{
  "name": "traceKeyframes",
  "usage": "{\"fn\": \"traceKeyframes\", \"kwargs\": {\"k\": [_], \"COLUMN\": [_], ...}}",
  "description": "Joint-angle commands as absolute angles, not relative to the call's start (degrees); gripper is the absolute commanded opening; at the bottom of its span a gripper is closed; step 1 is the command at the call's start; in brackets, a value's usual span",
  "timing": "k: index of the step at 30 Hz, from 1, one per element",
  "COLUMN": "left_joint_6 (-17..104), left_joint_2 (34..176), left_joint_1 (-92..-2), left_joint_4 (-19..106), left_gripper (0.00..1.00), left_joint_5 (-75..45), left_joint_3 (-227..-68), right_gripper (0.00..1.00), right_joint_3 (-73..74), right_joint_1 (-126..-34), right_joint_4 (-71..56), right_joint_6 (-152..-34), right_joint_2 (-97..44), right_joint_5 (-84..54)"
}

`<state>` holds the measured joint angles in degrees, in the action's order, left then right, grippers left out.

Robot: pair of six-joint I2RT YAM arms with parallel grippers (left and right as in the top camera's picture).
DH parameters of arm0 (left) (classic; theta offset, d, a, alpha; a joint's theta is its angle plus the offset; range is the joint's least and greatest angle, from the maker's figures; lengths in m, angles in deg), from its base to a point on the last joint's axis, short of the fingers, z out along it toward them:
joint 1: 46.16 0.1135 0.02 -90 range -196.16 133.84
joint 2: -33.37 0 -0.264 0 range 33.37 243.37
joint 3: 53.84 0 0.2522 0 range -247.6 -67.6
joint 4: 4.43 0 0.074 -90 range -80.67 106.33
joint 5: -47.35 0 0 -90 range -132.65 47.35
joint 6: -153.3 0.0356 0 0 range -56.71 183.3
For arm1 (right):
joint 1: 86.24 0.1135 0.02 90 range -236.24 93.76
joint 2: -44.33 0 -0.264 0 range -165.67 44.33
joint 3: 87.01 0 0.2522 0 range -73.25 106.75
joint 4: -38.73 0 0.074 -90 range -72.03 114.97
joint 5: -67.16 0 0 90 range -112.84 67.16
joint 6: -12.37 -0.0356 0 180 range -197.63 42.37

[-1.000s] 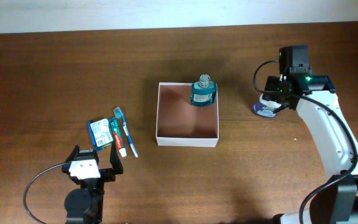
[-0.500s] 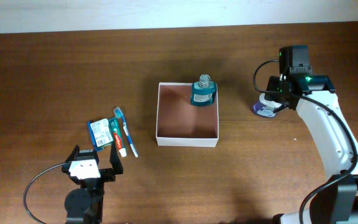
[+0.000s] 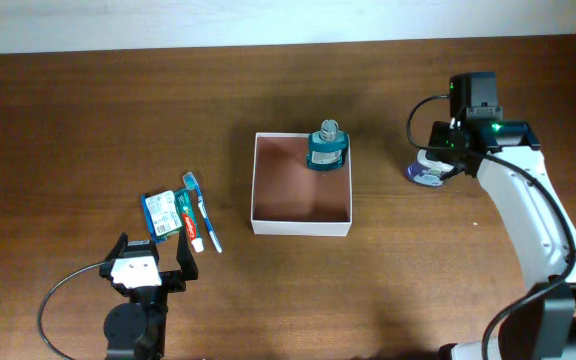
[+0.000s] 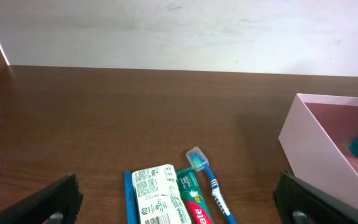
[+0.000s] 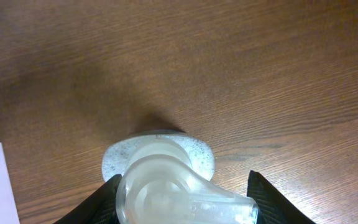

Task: Pack container
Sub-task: 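Grasp the white pump of the purple soap bottle with the right gripper, then carry the soap bottle left and lower it into the box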

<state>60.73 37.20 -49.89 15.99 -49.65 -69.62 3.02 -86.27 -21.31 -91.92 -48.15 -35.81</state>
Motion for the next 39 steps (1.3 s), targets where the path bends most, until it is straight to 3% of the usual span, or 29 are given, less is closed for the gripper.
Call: {"fn": "traceKeyframes", "kwargs": {"k": [1, 17, 39], "left_joint_6": [61.64, 61.64, 61.64], "left_joint_2": [36.79, 36.79, 36.79], "left_joint_1": [-49.63, -49.63, -49.63], "left_joint_4": [15.99, 15.99, 16.01], "left_gripper": [0.99, 0.99, 0.99], "left_joint_5": [-49.04, -49.04, -49.04], "left_joint_3": [-69.34, -69.34, -69.34], "right_gripper": [0.51, 0.51, 0.51], "right_joint_3": [4.33, 4.81, 16.22], "right_joint_1": [-86.62, -85.11, -64.70], "right_joint_4": [-20.68, -23.15, -28.46], "right_joint_6": [-91.39, -91.35, -93.18], "right_joint_2": [-41.58, -32.11, -34.43], "right_joint_5": [-36.36, -24.80, -26.48]}}
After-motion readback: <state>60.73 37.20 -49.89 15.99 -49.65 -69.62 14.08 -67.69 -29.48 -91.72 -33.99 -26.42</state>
